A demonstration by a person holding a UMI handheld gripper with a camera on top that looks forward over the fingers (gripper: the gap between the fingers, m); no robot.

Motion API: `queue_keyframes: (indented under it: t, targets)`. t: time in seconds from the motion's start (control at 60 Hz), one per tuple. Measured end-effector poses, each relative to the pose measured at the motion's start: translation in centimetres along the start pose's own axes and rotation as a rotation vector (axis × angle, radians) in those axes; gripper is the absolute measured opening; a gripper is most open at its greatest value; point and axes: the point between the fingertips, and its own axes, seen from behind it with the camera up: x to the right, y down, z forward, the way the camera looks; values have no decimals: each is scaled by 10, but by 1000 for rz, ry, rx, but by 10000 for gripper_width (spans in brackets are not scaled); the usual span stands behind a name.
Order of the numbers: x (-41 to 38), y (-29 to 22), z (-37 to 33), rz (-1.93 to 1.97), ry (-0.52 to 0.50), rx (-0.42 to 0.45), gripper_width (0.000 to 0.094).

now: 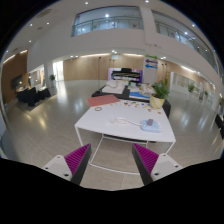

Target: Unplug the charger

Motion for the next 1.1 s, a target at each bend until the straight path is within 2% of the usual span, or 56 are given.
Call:
queue_keyframes:
  t: [0.017,0.1,0.183,0.55,0.65,0.917,1.1]
  targets:
    - [7,0,-29,7,9,2,852]
    - [30,-2,-28,21,65,27,851]
    - [85,14,-13,27,109,43,853]
    - [187,28,36,77,262,79,851]
    - [203,35,68,85,271,91,852]
    - [241,29,181,82,253,196,850]
    - [270,15,268,92,257,211,849]
